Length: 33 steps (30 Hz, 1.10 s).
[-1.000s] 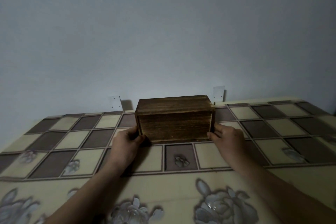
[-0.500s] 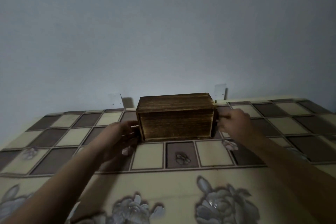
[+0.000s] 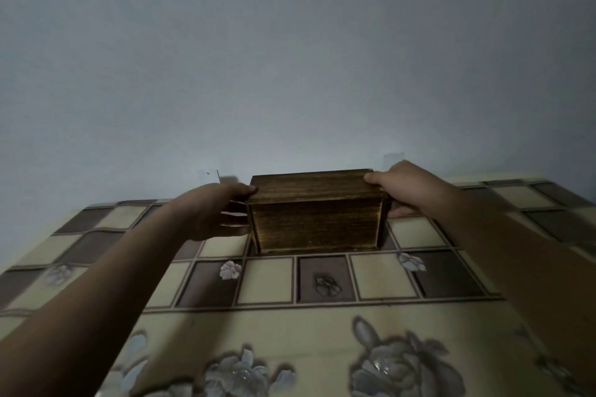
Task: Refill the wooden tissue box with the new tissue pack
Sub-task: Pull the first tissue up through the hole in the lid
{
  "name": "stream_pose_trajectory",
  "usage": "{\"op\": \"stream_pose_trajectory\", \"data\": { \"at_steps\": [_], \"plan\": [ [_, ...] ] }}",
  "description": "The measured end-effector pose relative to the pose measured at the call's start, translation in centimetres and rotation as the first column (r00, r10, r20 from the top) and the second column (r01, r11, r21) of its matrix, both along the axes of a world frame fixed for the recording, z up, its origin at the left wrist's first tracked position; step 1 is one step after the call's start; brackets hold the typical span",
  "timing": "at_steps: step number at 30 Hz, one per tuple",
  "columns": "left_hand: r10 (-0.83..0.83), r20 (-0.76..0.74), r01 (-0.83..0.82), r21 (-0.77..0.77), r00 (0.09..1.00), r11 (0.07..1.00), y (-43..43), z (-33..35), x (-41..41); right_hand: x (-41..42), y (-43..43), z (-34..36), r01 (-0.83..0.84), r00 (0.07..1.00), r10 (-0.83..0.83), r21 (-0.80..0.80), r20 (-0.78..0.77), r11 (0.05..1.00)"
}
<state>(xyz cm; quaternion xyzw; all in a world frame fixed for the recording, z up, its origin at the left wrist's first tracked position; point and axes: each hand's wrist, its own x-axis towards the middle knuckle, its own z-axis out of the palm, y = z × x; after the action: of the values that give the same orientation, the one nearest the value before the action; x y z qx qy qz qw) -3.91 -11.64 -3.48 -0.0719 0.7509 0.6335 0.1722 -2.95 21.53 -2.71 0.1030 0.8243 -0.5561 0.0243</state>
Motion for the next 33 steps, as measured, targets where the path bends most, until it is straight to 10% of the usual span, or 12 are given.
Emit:
{"op": "stream_pose_trajectory", "data": {
  "at_steps": [33],
  "plan": [
    [0.221, -0.341, -0.194, 0.113, 0.914, 0.975, 2.3, -2.2, 4.4, 4.6, -1.5, -1.9, 0.108, 0.941, -0.033, 0.204, -0.338, 0.973]
  ]
}}
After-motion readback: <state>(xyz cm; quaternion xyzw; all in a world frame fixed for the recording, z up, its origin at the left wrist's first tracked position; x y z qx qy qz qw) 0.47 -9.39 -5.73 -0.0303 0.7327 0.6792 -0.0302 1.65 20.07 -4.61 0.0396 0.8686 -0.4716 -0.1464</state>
